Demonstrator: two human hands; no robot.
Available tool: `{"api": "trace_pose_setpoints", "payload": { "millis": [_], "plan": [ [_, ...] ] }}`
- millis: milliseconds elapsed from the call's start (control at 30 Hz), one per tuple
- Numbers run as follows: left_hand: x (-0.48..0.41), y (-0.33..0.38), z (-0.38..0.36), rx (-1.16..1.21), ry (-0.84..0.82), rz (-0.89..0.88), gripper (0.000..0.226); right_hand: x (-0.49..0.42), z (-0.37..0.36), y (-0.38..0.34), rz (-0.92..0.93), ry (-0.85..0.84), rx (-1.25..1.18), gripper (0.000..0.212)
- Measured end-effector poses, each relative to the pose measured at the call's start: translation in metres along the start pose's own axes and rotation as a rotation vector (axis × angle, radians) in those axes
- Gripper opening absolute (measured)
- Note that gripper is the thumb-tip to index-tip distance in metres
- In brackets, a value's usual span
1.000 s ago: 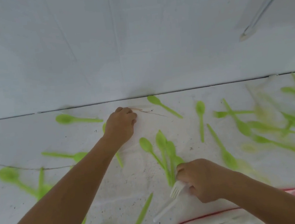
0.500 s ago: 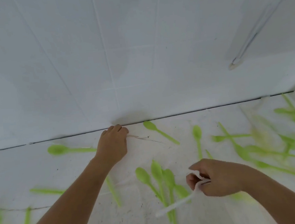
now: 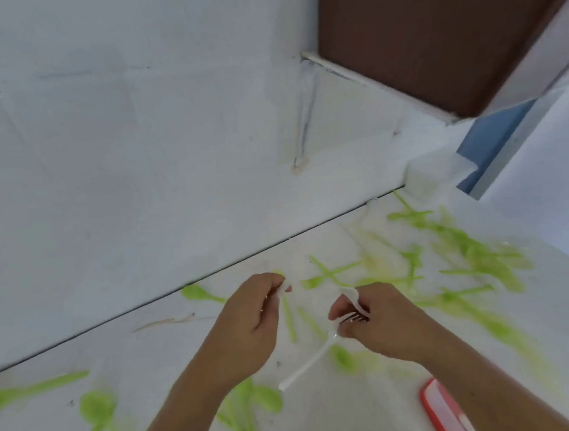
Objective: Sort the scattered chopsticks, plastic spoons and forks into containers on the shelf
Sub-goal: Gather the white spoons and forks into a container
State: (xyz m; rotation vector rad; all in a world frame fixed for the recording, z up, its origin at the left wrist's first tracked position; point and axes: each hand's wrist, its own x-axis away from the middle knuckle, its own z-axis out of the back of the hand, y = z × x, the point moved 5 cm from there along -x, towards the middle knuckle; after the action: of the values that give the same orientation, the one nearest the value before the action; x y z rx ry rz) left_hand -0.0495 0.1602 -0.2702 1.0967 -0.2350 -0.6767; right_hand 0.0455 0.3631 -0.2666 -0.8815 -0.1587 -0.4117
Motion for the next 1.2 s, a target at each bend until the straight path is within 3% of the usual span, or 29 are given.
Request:
{"api": "trace_pose_setpoints", "payload": {
  "millis": [133,200,267,400,567,733,833,900,1033,1200],
  "plan": [
    [-0.015,0.030,-0.079,0.130,-0.200,0.142,0.016,0.033,0.040,0.013,0.061,0.217,-0.126,0.021],
    [-0.021,0.039,-0.118,0.186,-0.330,0.245,0.020,0.035,0.053,0.026,0.105,0.269,-0.149,0.018],
    [-0.033,0.044,-0.153,0.142,-0.360,0.274,0.028,0.028,0.069,0.045,0.145,0.308,-0.141,0.021],
    [-0.074,0.051,-0.210,-0.017,-0.218,0.366,0.033,0.002,0.115,0.104,0.195,0.284,-0.167,0.022],
    [-0.132,0.064,-0.248,-0.103,-0.021,0.435,0.030,-0.040,0.211,0.223,-0.099,0.463,-0.178,0.017],
    [-0.218,0.061,-0.282,-0.289,-0.046,0.437,0.047,-0.076,0.312,0.336,-0.347,0.544,0.050,0.052],
    [-0.272,0.044,-0.293,-0.397,-0.001,0.449,0.057,-0.097,0.334,0.372,-0.379,0.464,0.206,0.065],
    [-0.301,0.030,-0.296,-0.473,0.034,0.464,0.063,-0.111,0.338,0.383,-0.361,0.411,0.281,0.059],
    [-0.340,-0.001,-0.293,-0.488,0.055,0.530,0.072,-0.140,0.325,0.371,-0.240,0.498,0.262,0.037],
    [-0.368,-0.030,-0.296,-0.787,0.004,0.480,0.055,-0.182,0.280,0.312,0.031,0.345,0.365,0.049]
  ]
}}
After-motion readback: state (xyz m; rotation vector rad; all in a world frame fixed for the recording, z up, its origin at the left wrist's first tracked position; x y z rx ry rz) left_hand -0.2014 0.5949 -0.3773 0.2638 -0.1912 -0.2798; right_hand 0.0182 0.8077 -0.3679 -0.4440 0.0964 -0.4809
